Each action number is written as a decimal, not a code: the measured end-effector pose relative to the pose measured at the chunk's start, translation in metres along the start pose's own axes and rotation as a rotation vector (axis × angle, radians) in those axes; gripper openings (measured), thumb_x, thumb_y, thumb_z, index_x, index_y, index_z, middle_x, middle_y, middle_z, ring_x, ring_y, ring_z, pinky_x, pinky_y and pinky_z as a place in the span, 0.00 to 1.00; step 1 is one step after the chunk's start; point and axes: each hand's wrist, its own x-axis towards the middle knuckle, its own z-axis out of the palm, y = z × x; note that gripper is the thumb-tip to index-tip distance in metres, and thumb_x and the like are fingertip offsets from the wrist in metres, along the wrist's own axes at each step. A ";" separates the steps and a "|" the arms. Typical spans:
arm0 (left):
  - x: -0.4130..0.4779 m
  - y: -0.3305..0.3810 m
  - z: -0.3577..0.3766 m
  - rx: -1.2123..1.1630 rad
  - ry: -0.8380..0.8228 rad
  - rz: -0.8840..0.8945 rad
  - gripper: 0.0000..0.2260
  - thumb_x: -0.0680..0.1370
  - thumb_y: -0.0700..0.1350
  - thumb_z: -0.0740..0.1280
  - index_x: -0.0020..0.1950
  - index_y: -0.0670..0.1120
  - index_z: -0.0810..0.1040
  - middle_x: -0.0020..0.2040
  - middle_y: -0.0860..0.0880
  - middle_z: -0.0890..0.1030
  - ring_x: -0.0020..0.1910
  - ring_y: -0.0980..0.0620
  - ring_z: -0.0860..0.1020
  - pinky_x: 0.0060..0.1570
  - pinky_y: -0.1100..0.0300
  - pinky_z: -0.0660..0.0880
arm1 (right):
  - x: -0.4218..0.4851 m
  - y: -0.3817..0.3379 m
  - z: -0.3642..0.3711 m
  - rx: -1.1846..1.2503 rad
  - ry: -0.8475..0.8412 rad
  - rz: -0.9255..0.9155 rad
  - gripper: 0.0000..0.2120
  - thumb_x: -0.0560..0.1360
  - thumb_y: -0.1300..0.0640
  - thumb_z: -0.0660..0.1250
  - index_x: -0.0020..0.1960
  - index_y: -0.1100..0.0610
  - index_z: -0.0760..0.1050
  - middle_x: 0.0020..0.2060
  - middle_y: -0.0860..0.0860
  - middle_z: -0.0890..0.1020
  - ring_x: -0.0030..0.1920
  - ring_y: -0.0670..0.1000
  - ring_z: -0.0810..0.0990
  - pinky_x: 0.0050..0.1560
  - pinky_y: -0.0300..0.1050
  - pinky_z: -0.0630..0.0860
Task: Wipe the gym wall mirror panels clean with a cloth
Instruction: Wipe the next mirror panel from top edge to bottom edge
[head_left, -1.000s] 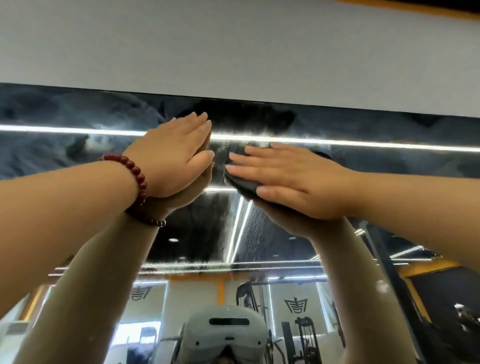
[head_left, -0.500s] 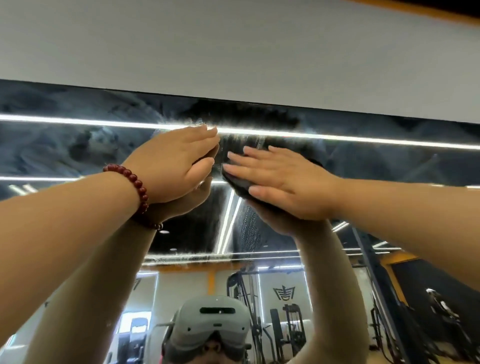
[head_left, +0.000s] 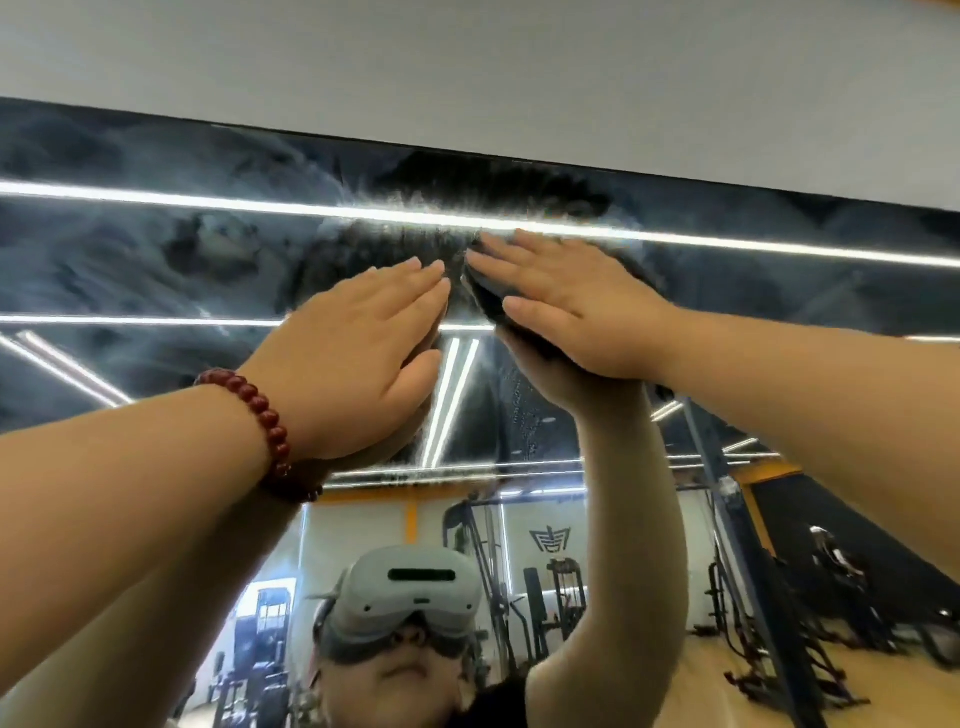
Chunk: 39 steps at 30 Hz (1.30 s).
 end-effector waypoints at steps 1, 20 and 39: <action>0.000 0.000 0.000 -0.007 0.006 -0.002 0.41 0.71 0.62 0.33 0.81 0.48 0.49 0.81 0.52 0.48 0.79 0.56 0.46 0.72 0.65 0.37 | -0.016 -0.009 0.004 -0.013 -0.023 -0.079 0.25 0.81 0.40 0.41 0.78 0.39 0.45 0.79 0.39 0.48 0.79 0.44 0.44 0.77 0.46 0.40; -0.003 0.001 0.004 0.046 0.106 0.156 0.32 0.78 0.56 0.44 0.76 0.41 0.65 0.77 0.43 0.65 0.76 0.47 0.62 0.73 0.59 0.50 | -0.061 -0.028 0.017 -0.083 -0.019 -0.218 0.25 0.81 0.39 0.41 0.78 0.40 0.46 0.79 0.41 0.50 0.80 0.48 0.47 0.76 0.47 0.40; -0.044 0.062 0.017 0.031 0.054 -0.013 0.30 0.79 0.52 0.50 0.76 0.35 0.64 0.76 0.38 0.64 0.76 0.41 0.62 0.75 0.54 0.51 | -0.104 -0.019 0.024 -0.109 -0.063 -0.499 0.25 0.83 0.40 0.46 0.79 0.43 0.56 0.78 0.44 0.57 0.79 0.50 0.53 0.77 0.53 0.46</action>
